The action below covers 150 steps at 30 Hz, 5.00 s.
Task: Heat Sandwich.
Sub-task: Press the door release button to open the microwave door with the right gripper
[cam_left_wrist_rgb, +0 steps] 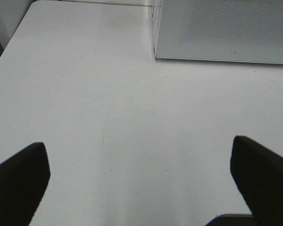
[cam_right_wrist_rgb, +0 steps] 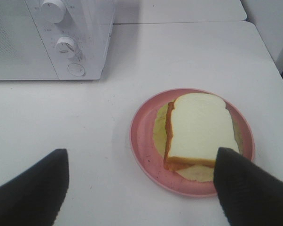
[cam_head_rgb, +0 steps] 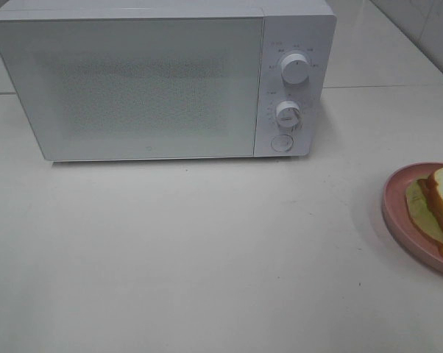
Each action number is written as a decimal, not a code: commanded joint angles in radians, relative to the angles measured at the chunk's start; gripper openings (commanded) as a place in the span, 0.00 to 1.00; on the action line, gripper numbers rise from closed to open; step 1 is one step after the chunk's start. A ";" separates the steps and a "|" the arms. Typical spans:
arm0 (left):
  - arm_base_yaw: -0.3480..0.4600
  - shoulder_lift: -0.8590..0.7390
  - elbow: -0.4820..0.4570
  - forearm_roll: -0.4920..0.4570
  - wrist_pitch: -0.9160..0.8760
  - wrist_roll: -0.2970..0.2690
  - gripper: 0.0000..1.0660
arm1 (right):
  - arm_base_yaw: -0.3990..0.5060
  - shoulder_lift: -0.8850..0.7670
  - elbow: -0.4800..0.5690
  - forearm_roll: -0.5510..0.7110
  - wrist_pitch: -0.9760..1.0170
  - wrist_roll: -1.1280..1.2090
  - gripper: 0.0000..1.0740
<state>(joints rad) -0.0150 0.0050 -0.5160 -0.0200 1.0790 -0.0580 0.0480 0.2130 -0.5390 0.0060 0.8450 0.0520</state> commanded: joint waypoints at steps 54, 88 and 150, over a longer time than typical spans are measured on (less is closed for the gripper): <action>0.005 -0.004 0.001 -0.007 -0.004 -0.006 0.91 | 0.376 1.195 0.070 0.505 -1.489 -0.362 0.71; 0.005 -0.004 0.001 -0.007 -0.004 -0.006 0.91 | 0.773 1.428 0.092 0.945 -1.800 -0.308 0.71; 0.005 -0.004 0.001 -0.007 -0.004 -0.006 0.91 | 0.661 1.639 -0.022 0.748 -1.740 1.167 0.00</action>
<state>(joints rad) -0.0150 0.0050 -0.5160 -0.0200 1.0790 -0.0580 0.7120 1.8500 -0.5510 0.7780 -0.8970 1.2130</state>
